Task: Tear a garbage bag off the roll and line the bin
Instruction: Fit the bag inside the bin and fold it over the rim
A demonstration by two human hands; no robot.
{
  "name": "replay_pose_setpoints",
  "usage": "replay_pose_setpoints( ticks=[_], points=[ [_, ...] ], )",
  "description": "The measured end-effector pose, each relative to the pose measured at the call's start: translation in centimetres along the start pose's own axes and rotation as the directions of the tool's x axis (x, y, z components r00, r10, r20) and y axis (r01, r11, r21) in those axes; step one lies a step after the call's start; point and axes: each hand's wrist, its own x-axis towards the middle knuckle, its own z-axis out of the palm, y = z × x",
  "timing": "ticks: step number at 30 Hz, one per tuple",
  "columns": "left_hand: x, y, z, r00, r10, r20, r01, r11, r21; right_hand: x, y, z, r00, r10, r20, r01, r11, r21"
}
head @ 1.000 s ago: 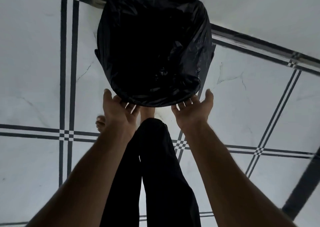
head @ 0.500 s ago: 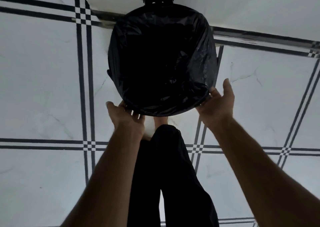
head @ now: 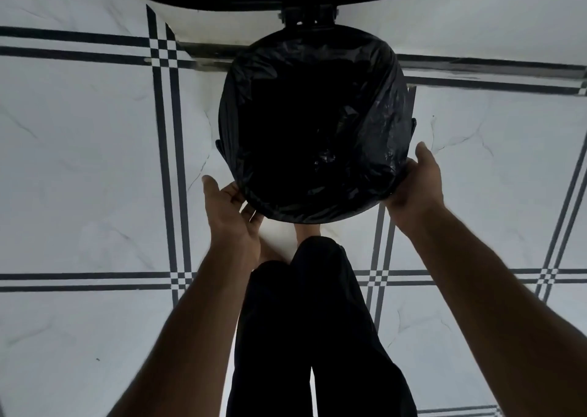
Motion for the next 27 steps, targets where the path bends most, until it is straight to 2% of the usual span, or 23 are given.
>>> replay_pose_setpoints(
  ticks=[5,7,9,11,13,14,16,17,18,20,23,25,27],
  points=[
    [0.0,0.5,0.2,0.999,0.036,0.013,-0.036,0.998,0.050,0.0,0.3,0.0,0.993,-0.004,-0.114,0.000,0.999,-0.036],
    [0.7,1.1,0.3,0.986,0.147,-0.074,-0.137,0.982,0.129,-0.3,0.2,0.2,0.981,-0.016,-0.191,0.004,0.998,-0.061],
    [1.2,2.1,0.6,0.925,0.332,-0.184,-0.291,0.931,0.218,-0.6,-0.1,0.5,0.937,-0.151,-0.315,0.099,0.980,-0.174],
    [1.3,3.0,1.0,0.822,0.544,-0.169,-0.466,0.812,0.352,-0.9,-0.5,0.8,0.835,-0.416,-0.361,0.270,0.880,-0.390],
    [1.0,4.0,2.0,0.730,0.684,-0.017,-0.596,0.648,0.475,-1.2,-1.4,1.2,0.720,-0.646,-0.255,0.417,0.696,-0.584],
    [0.9,4.5,2.6,0.692,0.717,0.081,-0.638,0.556,0.533,-1.3,-2.1,1.6,0.692,-0.704,-0.160,0.473,0.610,-0.636],
    [1.0,5.5,4.0,0.641,0.728,0.244,-0.696,0.416,0.585,-1.0,-3.8,2.7,0.702,-0.712,0.013,0.539,0.520,-0.662],
    [1.5,5.9,4.5,0.643,0.715,0.274,-0.698,0.399,0.595,-0.6,-4.7,3.4,0.730,-0.680,0.069,0.543,0.516,-0.663],
    [1.7,6.3,4.9,0.669,0.693,0.267,-0.682,0.430,0.592,-0.3,-5.6,4.0,0.763,-0.638,0.102,0.532,0.530,-0.661],
    [2.6,7.0,5.4,0.753,0.614,0.235,-0.611,0.522,0.595,0.5,-7.2,5.0,0.813,-0.560,0.157,0.516,0.570,-0.640],
    [3.9,8.4,5.1,0.837,0.479,0.262,-0.524,0.566,0.637,1.8,-9.3,5.8,0.871,-0.418,0.259,0.489,0.681,-0.546],
    [4.2,9.2,5.1,0.886,0.394,0.246,-0.456,0.637,0.621,2.7,-10.4,5.8,0.879,-0.304,0.368,0.463,0.728,-0.506],
    [4.4,9.8,5.2,0.903,0.357,0.239,-0.424,0.654,0.626,3.3,-11.3,5.6,0.866,-0.214,0.452,0.444,0.746,-0.496]
  ],
)
